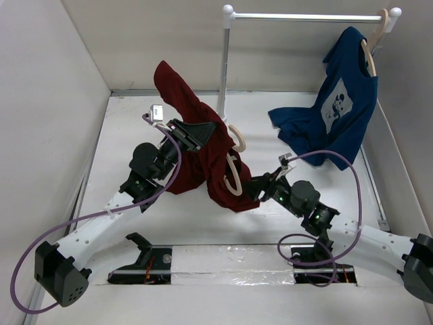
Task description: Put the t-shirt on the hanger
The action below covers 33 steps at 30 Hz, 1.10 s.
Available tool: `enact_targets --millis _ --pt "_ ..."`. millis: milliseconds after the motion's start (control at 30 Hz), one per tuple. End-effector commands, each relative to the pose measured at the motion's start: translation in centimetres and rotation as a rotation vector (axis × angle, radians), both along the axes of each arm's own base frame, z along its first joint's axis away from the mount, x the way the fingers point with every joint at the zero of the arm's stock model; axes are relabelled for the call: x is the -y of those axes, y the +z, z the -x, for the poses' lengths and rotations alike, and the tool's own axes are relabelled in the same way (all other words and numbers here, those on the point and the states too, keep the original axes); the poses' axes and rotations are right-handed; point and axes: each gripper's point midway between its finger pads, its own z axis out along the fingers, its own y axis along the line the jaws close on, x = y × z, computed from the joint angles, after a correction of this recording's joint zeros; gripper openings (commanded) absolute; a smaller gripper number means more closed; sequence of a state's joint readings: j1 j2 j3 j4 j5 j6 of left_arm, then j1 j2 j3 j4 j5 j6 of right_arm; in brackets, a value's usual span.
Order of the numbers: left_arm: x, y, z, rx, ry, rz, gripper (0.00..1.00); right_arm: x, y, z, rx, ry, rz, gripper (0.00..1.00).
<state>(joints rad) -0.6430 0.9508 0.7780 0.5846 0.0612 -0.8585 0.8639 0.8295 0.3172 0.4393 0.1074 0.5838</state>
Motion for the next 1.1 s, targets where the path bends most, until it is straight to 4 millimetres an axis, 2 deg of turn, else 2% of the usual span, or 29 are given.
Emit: enact_targets --millis 0,33,67,100,167,233,267,300,333,467,500,600,733,767,900,1000,1067 --pt "-0.7 4.9 1.8 0.125 -0.037 0.102 0.00 -0.7 3.4 -1.3 0.080 -0.022 -0.052 0.66" --pt "-0.6 4.8 1.9 0.124 -0.043 0.106 0.00 -0.8 3.4 -1.8 0.078 -0.034 -0.039 0.64" --pt "-0.7 4.8 2.0 0.123 -0.047 0.111 0.00 -1.3 2.4 -2.2 0.055 -0.034 -0.007 0.63" --pt "-0.8 5.0 2.1 0.128 -0.046 0.122 0.00 -1.8 2.9 -2.5 0.054 -0.028 -0.006 0.61" --pt "-1.0 5.3 1.9 0.124 -0.036 0.133 0.00 -2.5 2.4 -2.6 0.039 -0.009 0.006 0.46" --pt "-1.3 5.8 1.8 0.127 -0.029 0.159 0.00 -2.7 1.7 -2.3 0.015 -0.009 -0.019 0.25" --pt "-1.3 5.8 1.8 0.129 -0.033 0.174 0.00 -2.7 1.6 -1.9 0.010 -0.013 -0.038 0.21" --pt "-1.4 6.5 1.9 0.147 -0.038 0.203 0.00 -2.8 2.4 -1.4 0.028 -0.005 -0.085 0.15" --pt "-1.4 6.7 1.9 0.149 -0.042 0.217 0.00 -2.3 1.1 -1.0 -0.007 -0.011 -0.096 0.02" --pt "-2.0 8.3 2.3 0.183 -0.053 0.336 0.00 -1.8 -0.5 -0.4 -0.055 -0.025 -0.100 0.00" --pt "-2.5 9.2 2.5 0.209 -0.046 0.378 0.00 -1.8 -1.5 -0.2 -0.084 -0.029 -0.072 0.00" --pt "-3.0 10.1 2.4 0.241 -0.025 0.408 0.00 -1.8 -2.5 0.1 -0.111 -0.030 -0.043 0.00" --pt "-4.1 10.5 0.6 0.280 0.105 0.390 0.00 -1.8 -2.8 1.2 -0.136 -0.009 -0.033 0.00" --pt "-4.4 11.2 0.4 0.295 0.128 0.385 0.00 -1.7 -2.3 1.4 -0.133 -0.007 -0.042 0.00" --pt "-4.0 11.0 -1.1 0.335 0.198 0.300 0.00 -1.2 -2.8 3.5 -0.182 0.035 -0.021 0.00" --pt "-3.7 10.5 -2.1 0.350 0.235 0.247 0.00 -0.3 -3.0 4.3 -0.209 0.031 -0.009 0.00" --pt "-3.2 10.0 -2.3 0.360 0.229 0.222 0.00 0.0 -1.6 4.7 -0.195 0.044 -0.043 0.00"
